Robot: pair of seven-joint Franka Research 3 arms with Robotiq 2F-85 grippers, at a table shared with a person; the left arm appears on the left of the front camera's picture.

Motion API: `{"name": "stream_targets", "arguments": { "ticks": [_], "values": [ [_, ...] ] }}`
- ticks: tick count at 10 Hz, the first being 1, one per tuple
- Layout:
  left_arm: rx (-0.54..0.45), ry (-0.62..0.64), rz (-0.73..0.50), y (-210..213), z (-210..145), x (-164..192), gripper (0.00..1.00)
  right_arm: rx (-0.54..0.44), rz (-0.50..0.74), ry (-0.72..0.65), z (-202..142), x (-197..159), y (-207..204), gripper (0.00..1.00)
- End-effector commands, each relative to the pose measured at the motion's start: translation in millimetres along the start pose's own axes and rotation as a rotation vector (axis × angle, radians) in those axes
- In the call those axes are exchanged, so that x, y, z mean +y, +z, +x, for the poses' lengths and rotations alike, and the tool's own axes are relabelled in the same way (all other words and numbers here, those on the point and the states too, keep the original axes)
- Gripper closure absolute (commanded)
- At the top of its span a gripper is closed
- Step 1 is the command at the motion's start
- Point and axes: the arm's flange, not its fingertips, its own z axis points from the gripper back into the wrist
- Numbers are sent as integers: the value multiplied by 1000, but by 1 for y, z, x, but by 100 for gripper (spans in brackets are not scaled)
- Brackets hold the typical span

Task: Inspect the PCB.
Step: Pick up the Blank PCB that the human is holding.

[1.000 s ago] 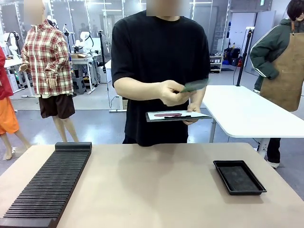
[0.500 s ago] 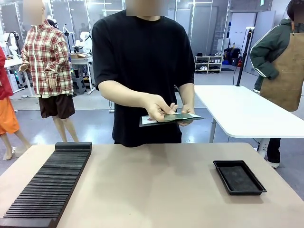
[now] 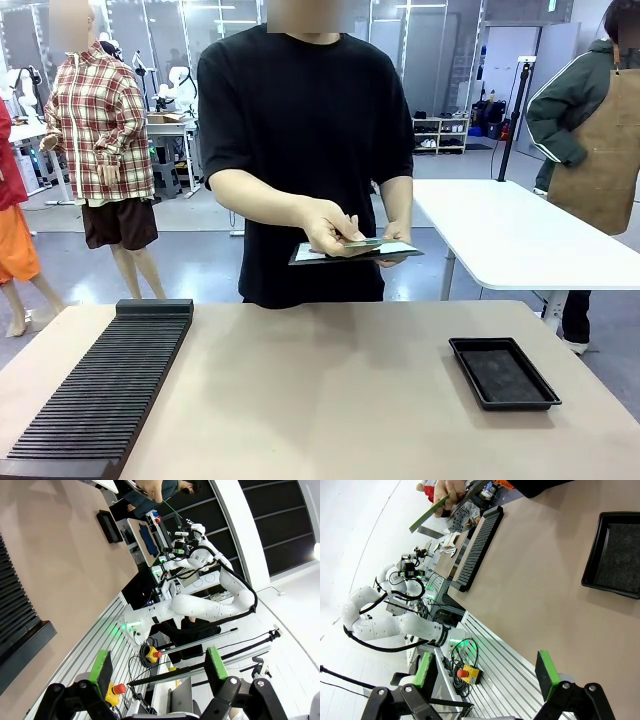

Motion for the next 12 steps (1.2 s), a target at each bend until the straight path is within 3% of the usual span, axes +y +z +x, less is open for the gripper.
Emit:
{"name": "stream_targets", "arguments": {
  "ticks": [1,4,9,12],
  "values": [
    [-4,-5,3,1,0,-1,5,33,-1,-44,8,15,2,0],
    [-4,-5,3,1,0,-1,5,101,162,-374,53,48,1,0],
    [-4,-5,3,1,0,-1,5,93,196,-563,103,74,-40,0],
    [-4,-5,3,1,0,-1,5,132,203,-694,127,86,-103,0]
  ]
}}
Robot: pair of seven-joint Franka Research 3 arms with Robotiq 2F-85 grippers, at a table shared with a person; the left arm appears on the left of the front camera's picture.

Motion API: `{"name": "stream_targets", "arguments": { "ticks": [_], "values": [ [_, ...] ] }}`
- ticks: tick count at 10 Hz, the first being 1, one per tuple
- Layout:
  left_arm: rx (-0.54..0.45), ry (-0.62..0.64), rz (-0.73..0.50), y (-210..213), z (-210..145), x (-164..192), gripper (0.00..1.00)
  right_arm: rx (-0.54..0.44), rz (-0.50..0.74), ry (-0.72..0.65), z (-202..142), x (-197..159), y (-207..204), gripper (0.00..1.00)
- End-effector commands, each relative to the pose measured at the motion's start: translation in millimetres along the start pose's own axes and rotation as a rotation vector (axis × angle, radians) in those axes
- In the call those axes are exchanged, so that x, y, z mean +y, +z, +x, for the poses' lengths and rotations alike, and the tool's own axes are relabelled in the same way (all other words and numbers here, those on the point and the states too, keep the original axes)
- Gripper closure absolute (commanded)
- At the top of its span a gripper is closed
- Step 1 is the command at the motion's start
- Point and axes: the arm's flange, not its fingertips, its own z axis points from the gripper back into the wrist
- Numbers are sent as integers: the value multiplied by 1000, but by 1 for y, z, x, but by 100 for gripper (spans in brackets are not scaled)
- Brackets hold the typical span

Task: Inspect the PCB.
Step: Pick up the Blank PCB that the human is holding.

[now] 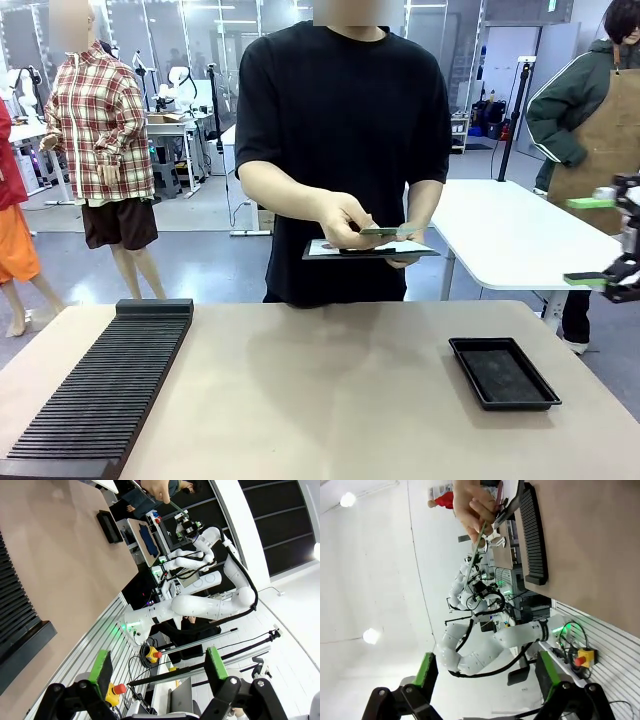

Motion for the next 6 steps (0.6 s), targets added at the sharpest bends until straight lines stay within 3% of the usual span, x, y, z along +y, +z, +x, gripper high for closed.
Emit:
{"name": "stream_targets", "arguments": {
  "ticks": [1,6],
  "values": [
    [-3,-5,2,1,0,-1,5,14,-8,-59,13,14,-44,0],
    [-3,-5,2,1,0,-1,5,63,23,-103,43,21,-126,0]
  ]
}}
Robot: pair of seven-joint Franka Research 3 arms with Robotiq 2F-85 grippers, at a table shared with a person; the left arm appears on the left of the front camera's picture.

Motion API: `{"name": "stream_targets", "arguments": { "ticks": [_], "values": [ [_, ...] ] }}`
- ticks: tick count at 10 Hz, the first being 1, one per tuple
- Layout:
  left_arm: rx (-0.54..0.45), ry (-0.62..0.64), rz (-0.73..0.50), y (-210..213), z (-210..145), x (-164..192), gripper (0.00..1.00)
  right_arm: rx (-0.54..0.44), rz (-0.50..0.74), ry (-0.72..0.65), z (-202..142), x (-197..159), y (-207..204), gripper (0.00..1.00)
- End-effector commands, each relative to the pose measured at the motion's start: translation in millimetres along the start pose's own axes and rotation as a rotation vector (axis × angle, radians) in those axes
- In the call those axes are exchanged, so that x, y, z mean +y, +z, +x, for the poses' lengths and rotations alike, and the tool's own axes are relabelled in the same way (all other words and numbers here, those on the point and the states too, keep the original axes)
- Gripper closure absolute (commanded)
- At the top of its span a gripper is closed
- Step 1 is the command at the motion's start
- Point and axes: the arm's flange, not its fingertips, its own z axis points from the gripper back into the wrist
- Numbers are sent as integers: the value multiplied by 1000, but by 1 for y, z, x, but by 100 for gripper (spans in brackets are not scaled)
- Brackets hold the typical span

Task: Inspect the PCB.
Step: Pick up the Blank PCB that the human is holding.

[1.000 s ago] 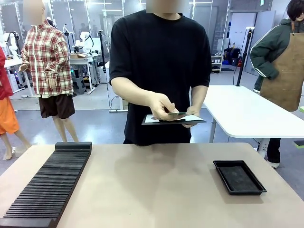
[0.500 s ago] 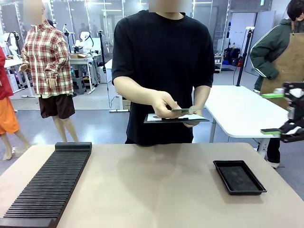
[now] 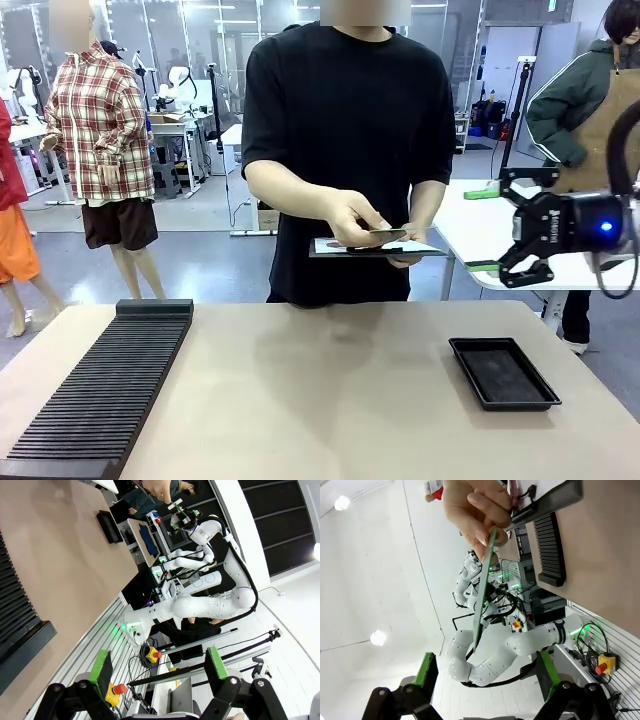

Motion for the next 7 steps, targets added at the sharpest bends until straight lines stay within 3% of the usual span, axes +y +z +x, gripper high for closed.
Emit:
{"name": "stream_targets", "arguments": {
  "ticks": [1,7],
  "values": [
    [-2,-5,2,1,0,-1,5,20,4,-39,16,9,-24,0],
    [-2,-5,2,1,0,-1,5,61,4,-51,37,10,-83,0]
  ]
}}
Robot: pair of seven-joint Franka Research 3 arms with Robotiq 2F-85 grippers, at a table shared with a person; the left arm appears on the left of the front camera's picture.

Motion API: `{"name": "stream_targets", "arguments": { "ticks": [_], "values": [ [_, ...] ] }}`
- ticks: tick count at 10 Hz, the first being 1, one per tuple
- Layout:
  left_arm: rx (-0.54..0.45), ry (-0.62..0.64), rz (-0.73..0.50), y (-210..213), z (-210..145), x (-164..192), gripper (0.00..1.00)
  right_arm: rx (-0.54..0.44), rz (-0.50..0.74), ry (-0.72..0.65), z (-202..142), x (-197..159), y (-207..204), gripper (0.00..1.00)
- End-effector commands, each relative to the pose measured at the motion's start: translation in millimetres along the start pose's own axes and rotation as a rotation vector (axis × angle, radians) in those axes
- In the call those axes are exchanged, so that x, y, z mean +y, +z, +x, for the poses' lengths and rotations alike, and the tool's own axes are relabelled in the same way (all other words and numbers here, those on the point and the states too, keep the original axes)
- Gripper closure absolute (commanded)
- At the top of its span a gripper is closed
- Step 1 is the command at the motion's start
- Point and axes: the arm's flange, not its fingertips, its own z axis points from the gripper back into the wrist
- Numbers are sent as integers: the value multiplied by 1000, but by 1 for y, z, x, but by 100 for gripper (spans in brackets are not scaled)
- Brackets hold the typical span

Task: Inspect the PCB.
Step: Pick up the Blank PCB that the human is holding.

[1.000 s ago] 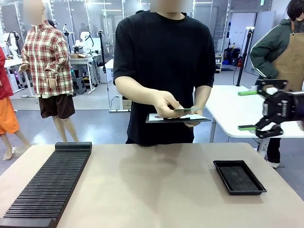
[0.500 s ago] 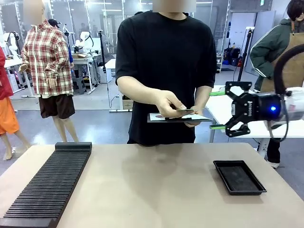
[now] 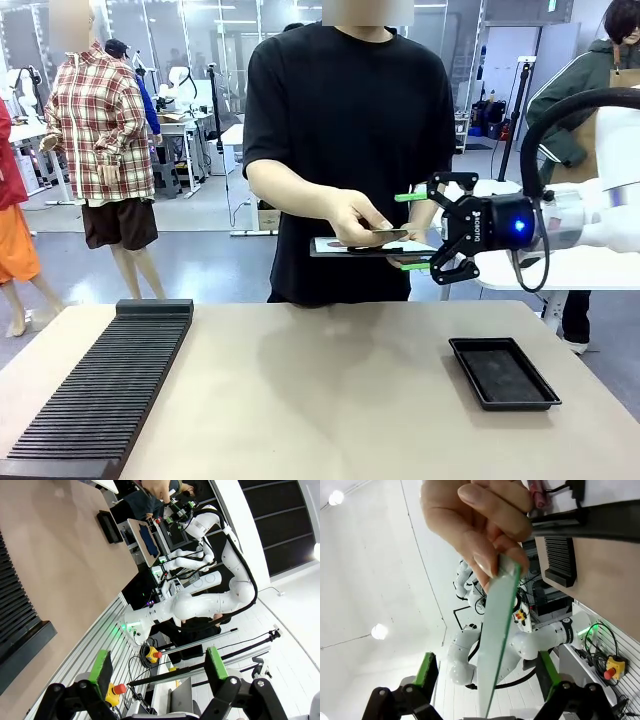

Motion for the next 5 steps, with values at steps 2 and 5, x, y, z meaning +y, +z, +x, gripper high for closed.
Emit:
{"name": "stream_targets", "arguments": {
  "ticks": [2,5],
  "values": [
    [-2,-5,2,1,0,-1,5,-20,16,-8,2,5,-11,12],
    [-2,-5,2,1,0,-1,5,-17,28,12,-2,0,-12,100]
  ]
}}
